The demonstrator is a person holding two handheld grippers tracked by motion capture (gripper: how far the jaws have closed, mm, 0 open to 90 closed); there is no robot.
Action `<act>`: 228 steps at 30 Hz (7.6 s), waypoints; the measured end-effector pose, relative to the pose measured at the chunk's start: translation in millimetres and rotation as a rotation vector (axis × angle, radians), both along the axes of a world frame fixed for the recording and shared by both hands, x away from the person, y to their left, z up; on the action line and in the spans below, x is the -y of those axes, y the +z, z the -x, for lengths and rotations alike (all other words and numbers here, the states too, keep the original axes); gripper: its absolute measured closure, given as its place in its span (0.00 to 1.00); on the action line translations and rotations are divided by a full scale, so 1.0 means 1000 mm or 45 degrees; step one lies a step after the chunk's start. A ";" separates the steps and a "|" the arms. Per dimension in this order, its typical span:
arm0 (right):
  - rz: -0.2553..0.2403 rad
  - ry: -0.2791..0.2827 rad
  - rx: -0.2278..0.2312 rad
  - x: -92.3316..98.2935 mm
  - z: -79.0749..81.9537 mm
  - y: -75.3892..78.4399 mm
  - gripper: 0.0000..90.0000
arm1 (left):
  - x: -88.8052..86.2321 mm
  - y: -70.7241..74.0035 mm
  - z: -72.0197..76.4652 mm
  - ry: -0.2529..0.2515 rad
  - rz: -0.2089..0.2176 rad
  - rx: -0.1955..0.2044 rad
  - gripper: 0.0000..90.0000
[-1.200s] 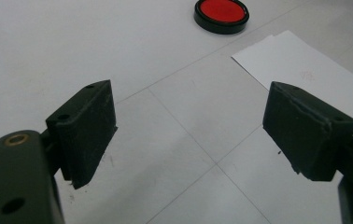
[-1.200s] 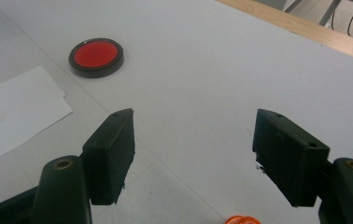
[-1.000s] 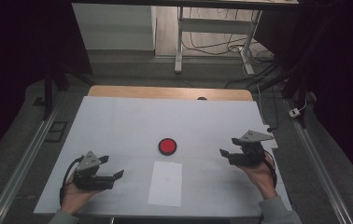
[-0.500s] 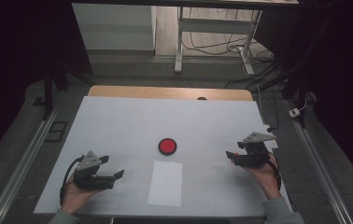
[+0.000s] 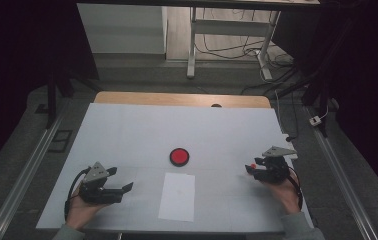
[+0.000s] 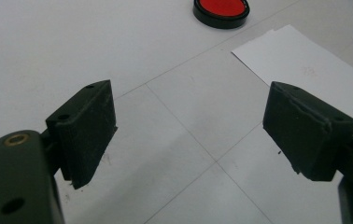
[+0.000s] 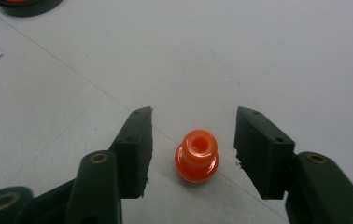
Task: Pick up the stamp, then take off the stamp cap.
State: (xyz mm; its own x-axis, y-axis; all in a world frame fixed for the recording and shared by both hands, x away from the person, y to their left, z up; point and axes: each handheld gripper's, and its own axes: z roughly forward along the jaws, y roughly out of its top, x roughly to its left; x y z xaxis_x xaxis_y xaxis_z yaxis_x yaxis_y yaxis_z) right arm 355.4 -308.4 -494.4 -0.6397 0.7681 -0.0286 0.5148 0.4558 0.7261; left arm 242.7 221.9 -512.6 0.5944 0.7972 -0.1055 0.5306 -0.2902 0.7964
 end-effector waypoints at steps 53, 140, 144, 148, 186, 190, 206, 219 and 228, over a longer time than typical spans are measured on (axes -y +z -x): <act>-0.148 -0.014 0.127 0.000 0.008 0.008 0.80 | -0.001 -0.002 -0.001 0.006 -0.008 -0.006 0.20; -0.386 0.339 0.163 -0.089 0.038 0.030 0.80 | 0.005 -0.005 -0.003 -0.015 -0.026 -0.016 0.20; -0.387 0.356 0.161 -0.093 0.040 0.029 0.80 | 0.005 -0.005 -0.003 -0.016 -0.027 -0.018 0.20; -0.400 0.363 0.160 -0.097 0.040 0.028 0.80 | 0.006 -0.006 -0.004 -0.020 -0.027 -0.020 0.20; -0.428 0.506 0.127 -0.157 0.045 0.018 0.80 | 0.012 -0.006 -0.005 -0.034 -0.036 -0.021 0.20; -0.425 0.526 0.114 -0.160 0.045 0.017 0.80 | 0.012 -0.006 -0.005 -0.034 -0.038 -0.023 0.20; -0.423 0.520 0.123 -0.158 0.044 0.018 0.80 | 0.011 -0.006 -0.004 -0.035 -0.038 -0.010 0.21; -0.426 0.516 0.125 -0.157 0.044 0.019 0.80 | 0.013 0.002 -0.006 -0.048 0.040 0.013 0.22; -0.428 0.515 0.125 -0.157 0.044 0.019 0.80 | 0.023 0.009 -0.010 -0.023 0.023 0.057 0.20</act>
